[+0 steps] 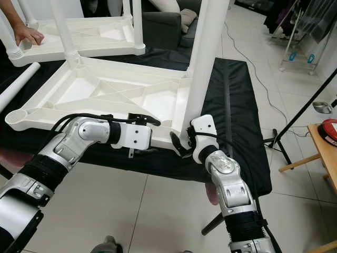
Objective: Building children table
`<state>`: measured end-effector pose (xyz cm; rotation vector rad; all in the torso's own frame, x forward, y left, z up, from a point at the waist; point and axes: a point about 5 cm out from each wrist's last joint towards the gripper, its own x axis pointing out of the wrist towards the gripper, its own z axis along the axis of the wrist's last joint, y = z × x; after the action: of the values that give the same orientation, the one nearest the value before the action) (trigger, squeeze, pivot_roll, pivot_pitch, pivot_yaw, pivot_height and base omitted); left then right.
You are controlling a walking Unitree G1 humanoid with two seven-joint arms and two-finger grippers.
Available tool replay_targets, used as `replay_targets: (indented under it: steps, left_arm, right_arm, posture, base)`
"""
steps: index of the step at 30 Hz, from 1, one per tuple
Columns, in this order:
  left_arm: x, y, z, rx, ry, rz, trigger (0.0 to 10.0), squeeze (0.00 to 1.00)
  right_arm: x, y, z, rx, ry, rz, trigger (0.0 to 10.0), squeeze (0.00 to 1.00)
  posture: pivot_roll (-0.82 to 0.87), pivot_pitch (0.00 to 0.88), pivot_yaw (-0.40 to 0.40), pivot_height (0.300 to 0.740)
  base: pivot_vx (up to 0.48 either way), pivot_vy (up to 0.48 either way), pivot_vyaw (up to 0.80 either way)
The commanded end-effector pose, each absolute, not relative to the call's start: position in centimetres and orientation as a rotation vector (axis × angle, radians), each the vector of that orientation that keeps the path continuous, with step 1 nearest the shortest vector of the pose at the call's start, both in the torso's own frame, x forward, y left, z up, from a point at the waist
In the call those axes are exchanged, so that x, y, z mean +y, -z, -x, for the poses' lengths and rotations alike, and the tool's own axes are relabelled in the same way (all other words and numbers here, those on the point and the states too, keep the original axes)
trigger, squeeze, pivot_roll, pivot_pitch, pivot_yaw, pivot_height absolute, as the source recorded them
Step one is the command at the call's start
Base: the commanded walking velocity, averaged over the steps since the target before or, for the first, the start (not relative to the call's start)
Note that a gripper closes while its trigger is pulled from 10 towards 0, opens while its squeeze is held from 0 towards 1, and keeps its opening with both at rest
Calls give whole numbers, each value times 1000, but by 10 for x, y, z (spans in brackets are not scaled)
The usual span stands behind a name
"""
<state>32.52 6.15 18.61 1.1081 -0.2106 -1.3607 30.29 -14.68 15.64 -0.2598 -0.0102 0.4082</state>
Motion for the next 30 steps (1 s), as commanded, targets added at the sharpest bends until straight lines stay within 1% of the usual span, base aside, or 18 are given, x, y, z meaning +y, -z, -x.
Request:
replay_targets:
  steps: [1, 17, 18, 19, 20, 21, 22, 23, 24, 30]
  left_arm:
    - [58, -185, -325, -210, 1373, -1106, 10000, 1000]
    - [58, -185, -325, -210, 1373, -1106, 10000, 1000]
    - [60, -184, -324, -208, 1378, -1106, 10000, 1000]
    - [85, -193, -333, -154, 1160, -897, 10000, 0]
    - [85, -193, -333, -154, 1160, -897, 10000, 0]
    - [108, -197, -338, -107, 1000, -747, 10000, 0]
    - [124, -199, -340, -75, 896, -651, 10000, 0]
    - [124, -199, -340, -75, 896, -651, 10000, 0]
    - [132, -200, -340, -57, 846, -603, 10000, 0]
    - [133, -199, -340, -55, 847, -604, 10000, 0]
  right_arm:
    - [-155, -152, -305, 24, -360, 251, 10000, 1000]
    - [-155, -152, -305, 24, -360, 251, 10000, 1000]
    - [-150, -154, -303, 6, -402, 256, 10000, 1000]
    - [-148, -176, -302, -76, -536, 270, 10000, 0]
    - [-148, -176, -302, -76, -536, 270, 10000, 0]
    - [-146, -192, -299, -134, -635, 287, 10000, 0]
    - [-146, -203, -297, -171, -697, 300, 10000, 0]
    - [-146, -203, -297, -171, -697, 300, 10000, 0]
    - [-145, -208, -296, -187, -725, 305, 10000, 0]
    - [-144, -207, -296, -187, -727, 299, 10000, 0]
  posture:
    - [128, 107, -70, 740]
    - [128, 107, -70, 740]
    - [133, 0, 0, 740]
    - [156, 0, 0, 740]
    - [156, 0, 0, 740]
    - [156, 0, 0, 740]
    - [156, 0, 0, 740]
    - [156, 0, 0, 740]
    - [156, 0, 0, 740]
    - [156, 0, 0, 740]
  base:
    - [0, 0, 0]
    - [0, 0, 0]
    - [0, 0, 0]
    - [0, 0, 0]
    - [0, 0, 0]
    - [0, 0, 0]
    - [0, 0, 0]
    - [0, 0, 0]
    - [0, 0, 0]
    - [0, 0, 0]
